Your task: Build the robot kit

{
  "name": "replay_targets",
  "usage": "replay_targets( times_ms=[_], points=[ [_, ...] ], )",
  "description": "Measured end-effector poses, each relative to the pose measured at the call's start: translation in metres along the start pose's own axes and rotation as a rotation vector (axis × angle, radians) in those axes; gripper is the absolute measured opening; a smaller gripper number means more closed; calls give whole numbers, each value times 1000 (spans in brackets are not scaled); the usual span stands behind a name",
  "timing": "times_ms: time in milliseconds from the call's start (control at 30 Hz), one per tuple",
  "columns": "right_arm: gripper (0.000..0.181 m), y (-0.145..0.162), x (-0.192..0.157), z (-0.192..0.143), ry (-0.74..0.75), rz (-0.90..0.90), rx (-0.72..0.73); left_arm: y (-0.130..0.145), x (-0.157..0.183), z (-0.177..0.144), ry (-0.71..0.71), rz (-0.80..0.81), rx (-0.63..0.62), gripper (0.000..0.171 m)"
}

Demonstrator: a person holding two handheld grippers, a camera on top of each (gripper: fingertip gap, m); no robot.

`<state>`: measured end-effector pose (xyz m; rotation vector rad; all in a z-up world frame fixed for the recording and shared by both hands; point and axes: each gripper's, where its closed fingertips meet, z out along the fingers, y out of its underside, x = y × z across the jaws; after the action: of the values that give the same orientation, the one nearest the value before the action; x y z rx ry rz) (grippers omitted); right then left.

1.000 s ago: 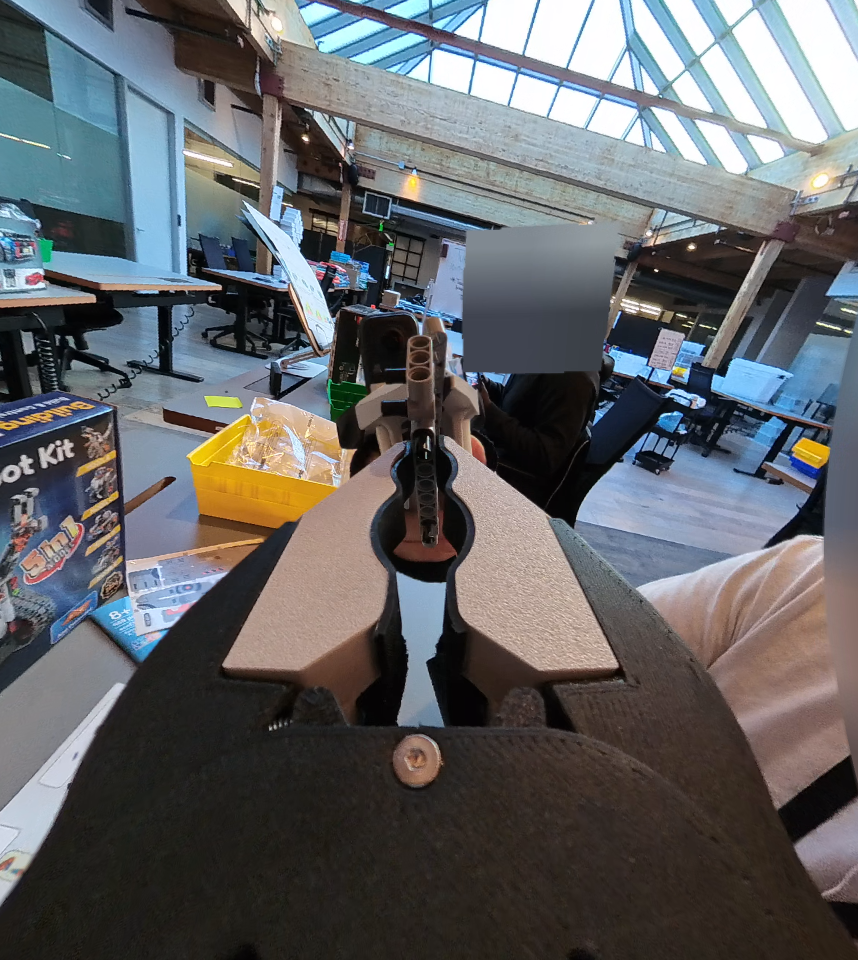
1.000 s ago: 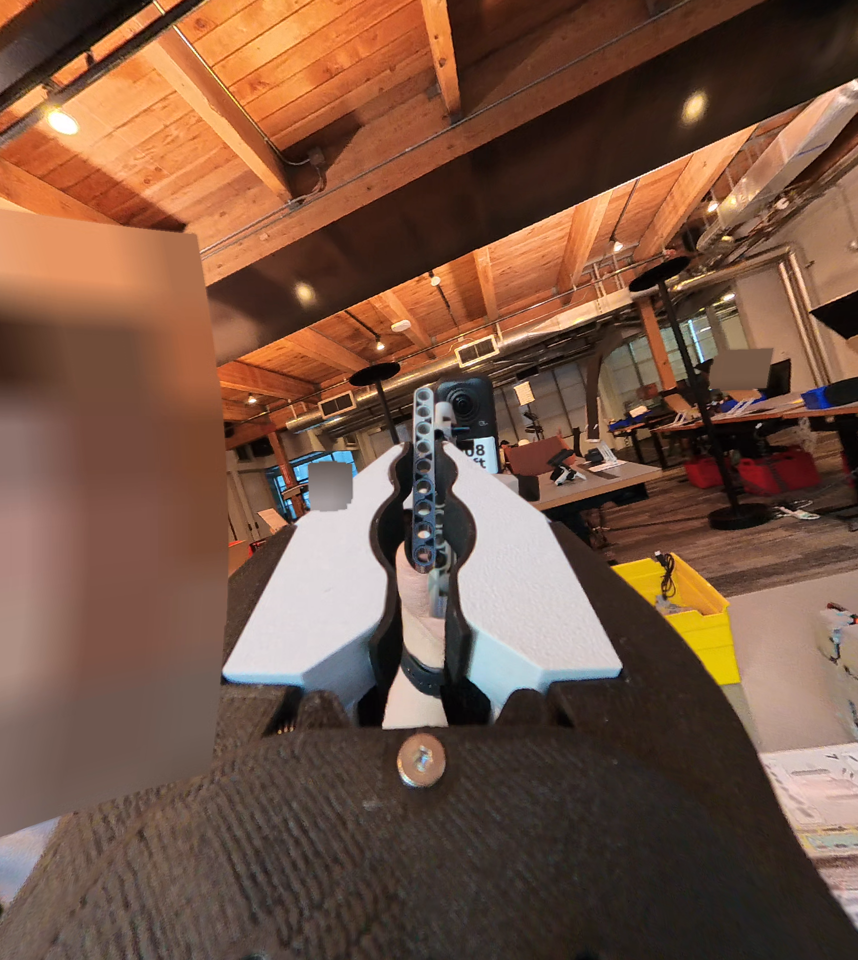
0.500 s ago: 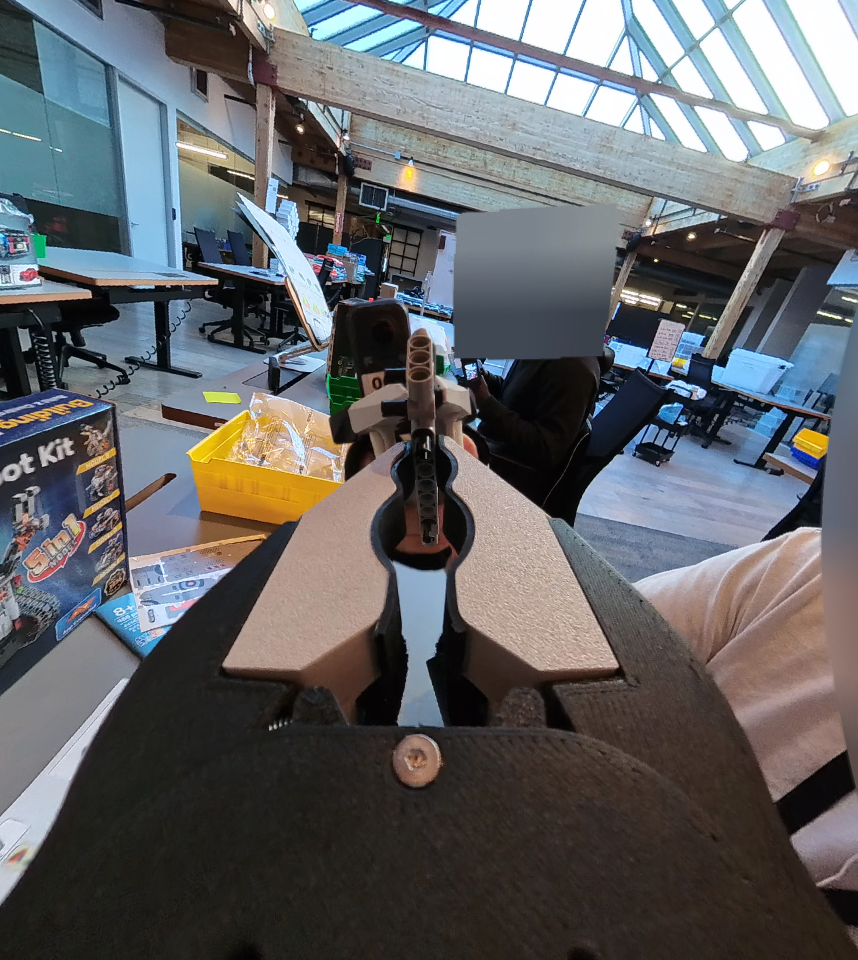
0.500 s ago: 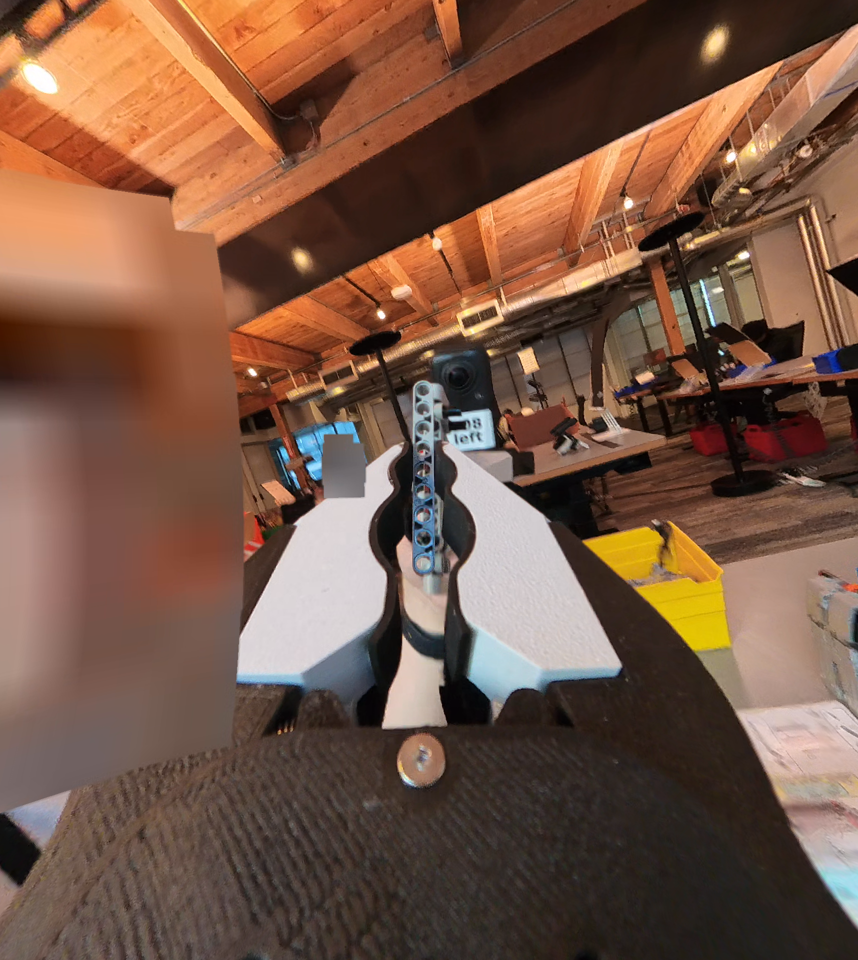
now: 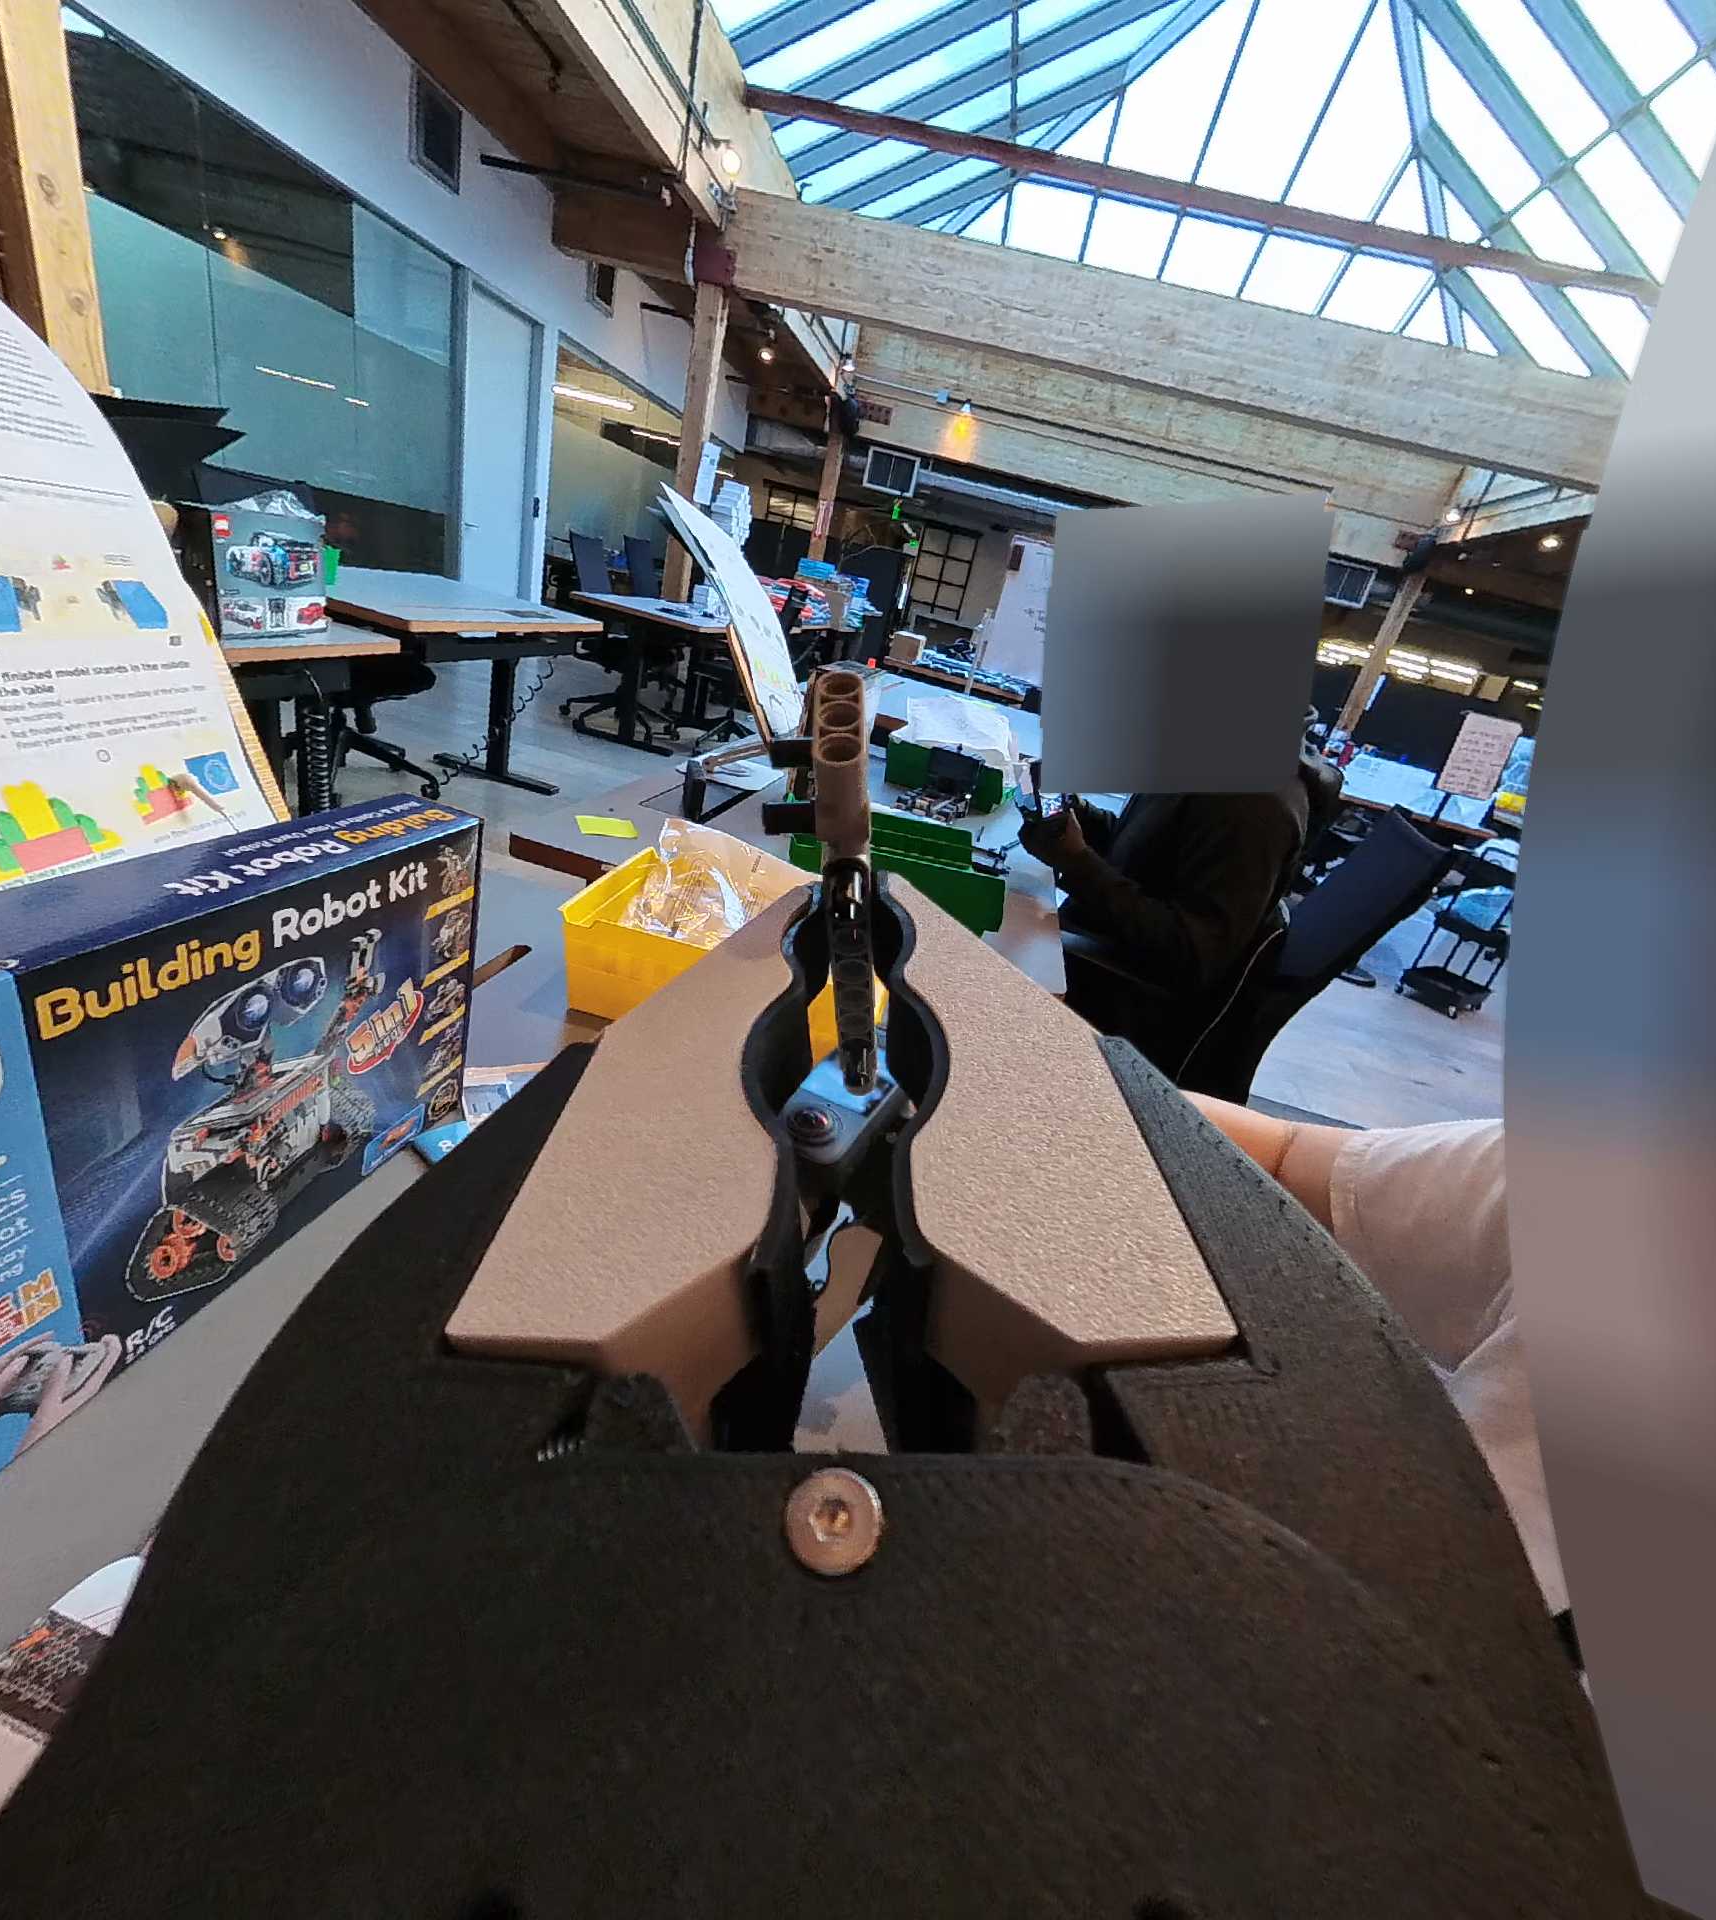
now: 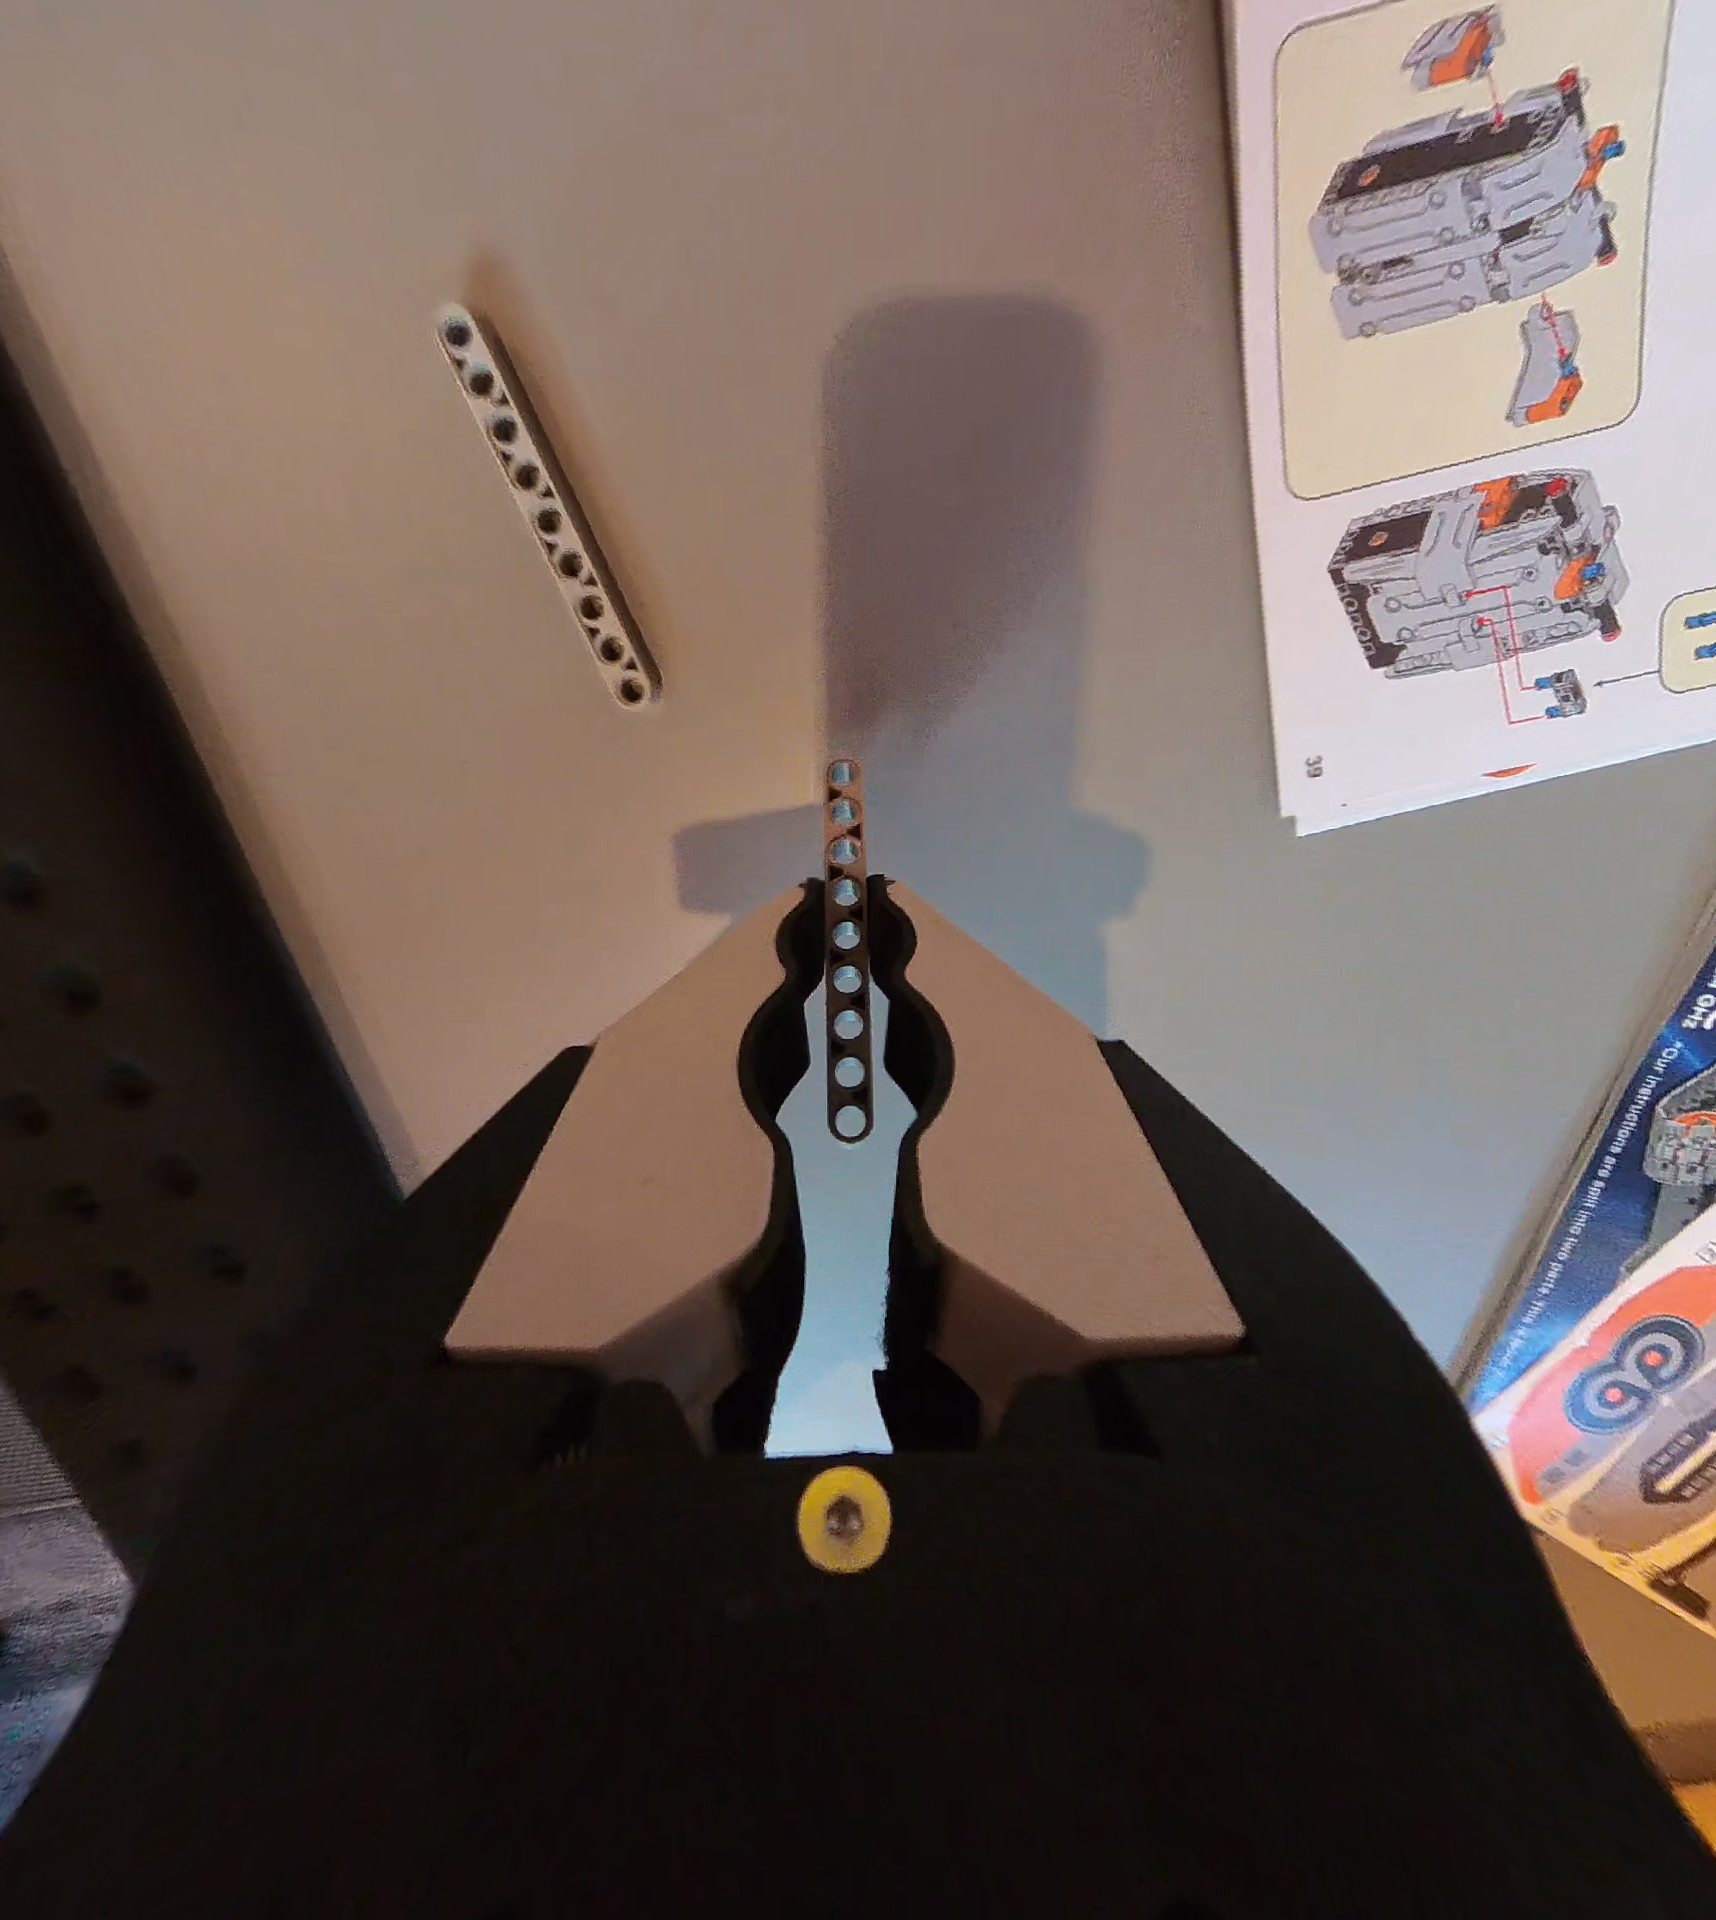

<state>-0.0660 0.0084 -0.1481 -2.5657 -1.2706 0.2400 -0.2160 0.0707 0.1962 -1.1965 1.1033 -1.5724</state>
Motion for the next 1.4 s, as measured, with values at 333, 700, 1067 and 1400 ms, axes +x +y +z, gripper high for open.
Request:
replay_targets(
  times_ms=[333,700,1067,1400],
  points=[
    [8,10,-4,11,1,-16,-24,-6,1,-8,29,-16,28,5],
    [21,0,-2,6,-34,-12,-130,-6,1,-9,42,-24,28,5],
    [0,8,-1,4,-61,109,19,-5,0,-9,56,-33,30,5],
    [10,-10,-14,-6,125,56,223,-3,-1,-5,59,-40,19,4]
  ],
)
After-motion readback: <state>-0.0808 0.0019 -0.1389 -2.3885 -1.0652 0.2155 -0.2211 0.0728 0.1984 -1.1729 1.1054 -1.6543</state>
